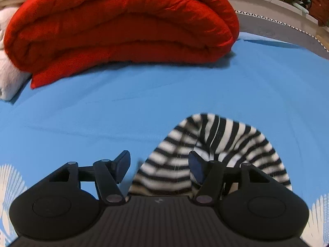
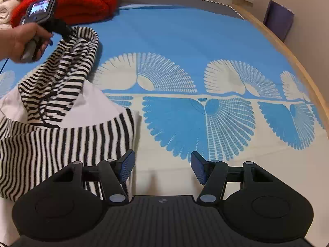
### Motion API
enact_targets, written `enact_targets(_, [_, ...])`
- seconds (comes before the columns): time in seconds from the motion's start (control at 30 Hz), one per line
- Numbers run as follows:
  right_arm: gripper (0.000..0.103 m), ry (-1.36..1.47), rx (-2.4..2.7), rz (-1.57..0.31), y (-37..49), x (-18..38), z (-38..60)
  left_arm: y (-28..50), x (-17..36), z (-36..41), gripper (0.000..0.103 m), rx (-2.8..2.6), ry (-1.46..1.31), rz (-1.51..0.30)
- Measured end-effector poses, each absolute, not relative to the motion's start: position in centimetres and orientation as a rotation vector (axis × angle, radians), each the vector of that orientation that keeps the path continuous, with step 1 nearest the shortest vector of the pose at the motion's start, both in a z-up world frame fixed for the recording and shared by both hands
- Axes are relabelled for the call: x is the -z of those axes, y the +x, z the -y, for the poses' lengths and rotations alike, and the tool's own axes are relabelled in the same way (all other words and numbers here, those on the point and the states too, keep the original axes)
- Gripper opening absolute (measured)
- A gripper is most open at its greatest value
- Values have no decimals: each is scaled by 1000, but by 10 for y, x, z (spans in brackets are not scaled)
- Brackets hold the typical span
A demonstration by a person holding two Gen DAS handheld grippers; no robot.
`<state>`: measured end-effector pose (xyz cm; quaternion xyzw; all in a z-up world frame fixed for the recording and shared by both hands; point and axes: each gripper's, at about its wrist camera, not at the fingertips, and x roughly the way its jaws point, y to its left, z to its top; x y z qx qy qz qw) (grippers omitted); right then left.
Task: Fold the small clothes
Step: 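Move the left gripper to the striped hood tip and grasp it, then fold the held hood down over the hoodie body and open the left gripper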
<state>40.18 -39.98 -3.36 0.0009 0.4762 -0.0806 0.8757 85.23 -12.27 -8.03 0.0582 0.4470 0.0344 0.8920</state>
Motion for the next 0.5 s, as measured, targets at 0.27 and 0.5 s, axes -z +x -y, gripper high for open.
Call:
enact_targets(0.27, [62, -5, 169, -1000, 405, 37, 400, 849, 88, 137, 1, -14, 244, -876])
enact_targets(0.5, [62, 37, 181, -973, 406, 24, 403, 752, 35, 130, 1, 165, 229, -736])
